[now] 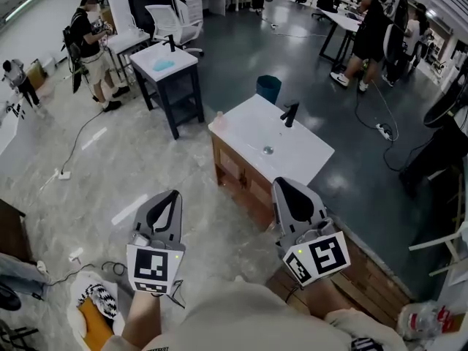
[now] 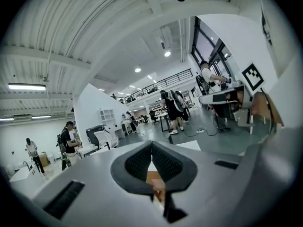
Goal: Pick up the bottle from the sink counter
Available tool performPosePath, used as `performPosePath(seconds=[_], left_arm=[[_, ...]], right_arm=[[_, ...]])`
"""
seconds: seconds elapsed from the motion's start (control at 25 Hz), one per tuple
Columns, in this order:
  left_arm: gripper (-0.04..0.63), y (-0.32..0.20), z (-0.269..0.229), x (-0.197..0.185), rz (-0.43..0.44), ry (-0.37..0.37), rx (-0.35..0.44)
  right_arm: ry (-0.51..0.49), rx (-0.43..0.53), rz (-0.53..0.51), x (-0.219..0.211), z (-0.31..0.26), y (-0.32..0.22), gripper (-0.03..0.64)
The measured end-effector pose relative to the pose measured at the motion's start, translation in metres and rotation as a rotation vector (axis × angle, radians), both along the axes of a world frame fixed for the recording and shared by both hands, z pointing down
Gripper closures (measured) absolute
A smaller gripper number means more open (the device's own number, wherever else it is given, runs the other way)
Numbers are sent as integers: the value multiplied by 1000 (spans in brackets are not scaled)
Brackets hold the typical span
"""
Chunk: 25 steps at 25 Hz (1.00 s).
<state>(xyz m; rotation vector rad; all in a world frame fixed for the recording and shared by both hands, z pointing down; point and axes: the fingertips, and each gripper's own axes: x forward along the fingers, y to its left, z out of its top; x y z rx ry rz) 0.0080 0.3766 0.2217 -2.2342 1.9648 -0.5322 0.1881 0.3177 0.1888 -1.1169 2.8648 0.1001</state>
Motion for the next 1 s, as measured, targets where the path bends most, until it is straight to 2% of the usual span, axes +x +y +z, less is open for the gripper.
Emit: performPosePath(seconds=[0.2, 0.44, 0.64, 1.0], left_arm=[[589, -16, 4, 13, -10, -2, 11], [589, -32, 10, 24, -19, 3, 19], [589, -44, 17, 20, -36, 12, 16], [589, -81, 32, 4, -15, 4, 18]], right_arm=[[28, -5, -24, 9, 12, -15, 620], [14, -8, -50, 14, 20, -31, 620], [26, -3, -67, 11, 28, -43, 620], [30, -2, -57, -9, 43, -75, 620]])
